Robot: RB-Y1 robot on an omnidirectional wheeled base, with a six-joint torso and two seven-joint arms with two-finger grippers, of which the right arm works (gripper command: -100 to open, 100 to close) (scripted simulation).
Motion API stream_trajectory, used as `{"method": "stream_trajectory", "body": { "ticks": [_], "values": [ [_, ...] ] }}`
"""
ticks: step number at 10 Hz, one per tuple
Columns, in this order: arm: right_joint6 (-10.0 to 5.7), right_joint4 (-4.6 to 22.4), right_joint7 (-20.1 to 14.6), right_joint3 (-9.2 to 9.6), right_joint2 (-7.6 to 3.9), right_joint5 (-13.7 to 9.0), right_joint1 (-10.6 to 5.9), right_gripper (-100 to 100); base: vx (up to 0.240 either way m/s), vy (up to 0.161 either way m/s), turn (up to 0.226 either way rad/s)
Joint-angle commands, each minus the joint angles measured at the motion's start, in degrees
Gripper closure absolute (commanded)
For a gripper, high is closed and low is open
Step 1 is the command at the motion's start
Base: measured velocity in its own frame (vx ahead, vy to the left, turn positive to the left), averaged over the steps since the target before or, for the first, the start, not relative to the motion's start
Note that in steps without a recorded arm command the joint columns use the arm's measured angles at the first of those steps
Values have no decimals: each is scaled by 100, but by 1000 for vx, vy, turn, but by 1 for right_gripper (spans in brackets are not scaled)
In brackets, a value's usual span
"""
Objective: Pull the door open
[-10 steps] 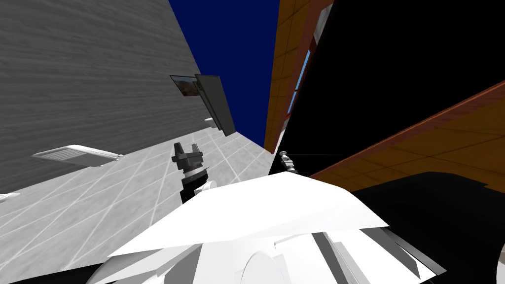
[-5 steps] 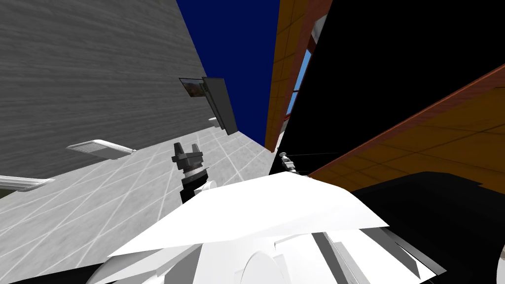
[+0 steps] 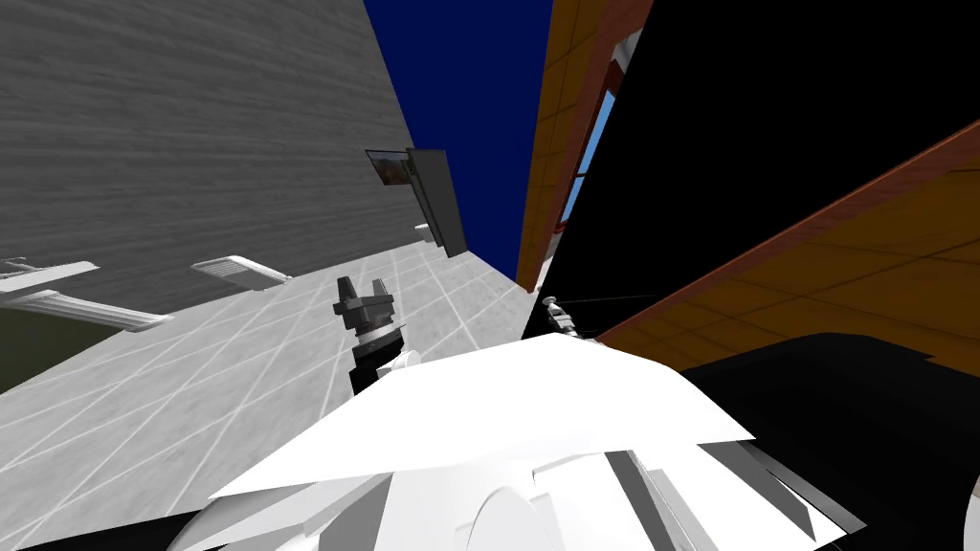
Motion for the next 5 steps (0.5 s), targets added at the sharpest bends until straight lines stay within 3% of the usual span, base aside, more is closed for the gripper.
{"method": "stream_trajectory", "body": {
  "ticks": [1, 4, 5],
  "values": [
    [-94, -54, -61, 86, -77, 16, 88, 100, -200, -40, 120],
    [-246, -42, -180, 222, -186, 47, 149, 100, -186, -48, 98],
    [-200, -30, -151, 211, -156, 49, 131, 100, -76, -26, 24]
  ]
}}
